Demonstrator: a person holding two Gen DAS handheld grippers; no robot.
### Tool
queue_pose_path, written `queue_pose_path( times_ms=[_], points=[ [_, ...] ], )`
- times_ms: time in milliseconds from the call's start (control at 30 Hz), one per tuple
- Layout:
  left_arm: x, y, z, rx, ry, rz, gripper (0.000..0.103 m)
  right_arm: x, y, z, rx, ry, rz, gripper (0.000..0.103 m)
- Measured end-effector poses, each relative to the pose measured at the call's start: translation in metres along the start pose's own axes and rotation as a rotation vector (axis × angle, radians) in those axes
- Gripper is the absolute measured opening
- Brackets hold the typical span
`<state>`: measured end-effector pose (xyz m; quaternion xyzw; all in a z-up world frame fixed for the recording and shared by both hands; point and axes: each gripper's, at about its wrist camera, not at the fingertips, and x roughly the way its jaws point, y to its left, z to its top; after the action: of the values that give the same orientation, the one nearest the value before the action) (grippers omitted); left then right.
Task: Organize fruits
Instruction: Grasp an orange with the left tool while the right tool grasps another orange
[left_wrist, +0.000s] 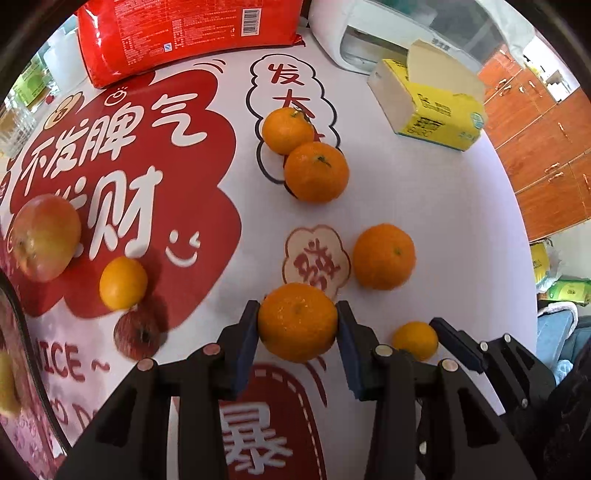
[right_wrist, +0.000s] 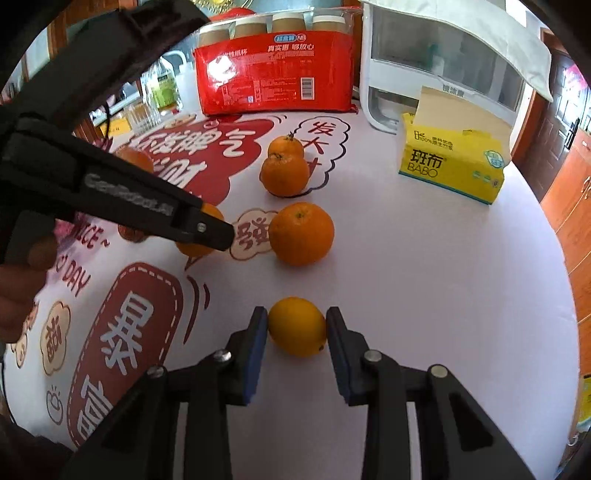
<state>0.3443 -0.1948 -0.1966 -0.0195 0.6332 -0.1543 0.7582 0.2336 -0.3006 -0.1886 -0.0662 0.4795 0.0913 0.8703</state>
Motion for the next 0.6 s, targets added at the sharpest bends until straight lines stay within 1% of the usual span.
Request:
queue_pose_path(
  times_ms=[167,300,467,600],
  points=[
    [-0.021,-0.002,-0.024,0.018,-0.005,0.0,0.039,-0.015,0.009,-0.008,-0.011,0.016,0.01,0.033],
    [-0.039,0.004,-0.043,0.002,-0.015,0.004,0.039,-0.027,0.02,-0.014,-0.011,0.023,0.022,0.033],
    [-0.065,0.02,-0.07,-0.031,-0.049,0.017,0.039,-0.044,0.04,-0.022,-0.007,0.024,0.07,0.033],
    [-0.086,0.039,-0.091,-0.073,-0.083,0.024,0.039,-0.055,0.06,-0.025,-0.026,0.018,0.086,0.033]
  ],
)
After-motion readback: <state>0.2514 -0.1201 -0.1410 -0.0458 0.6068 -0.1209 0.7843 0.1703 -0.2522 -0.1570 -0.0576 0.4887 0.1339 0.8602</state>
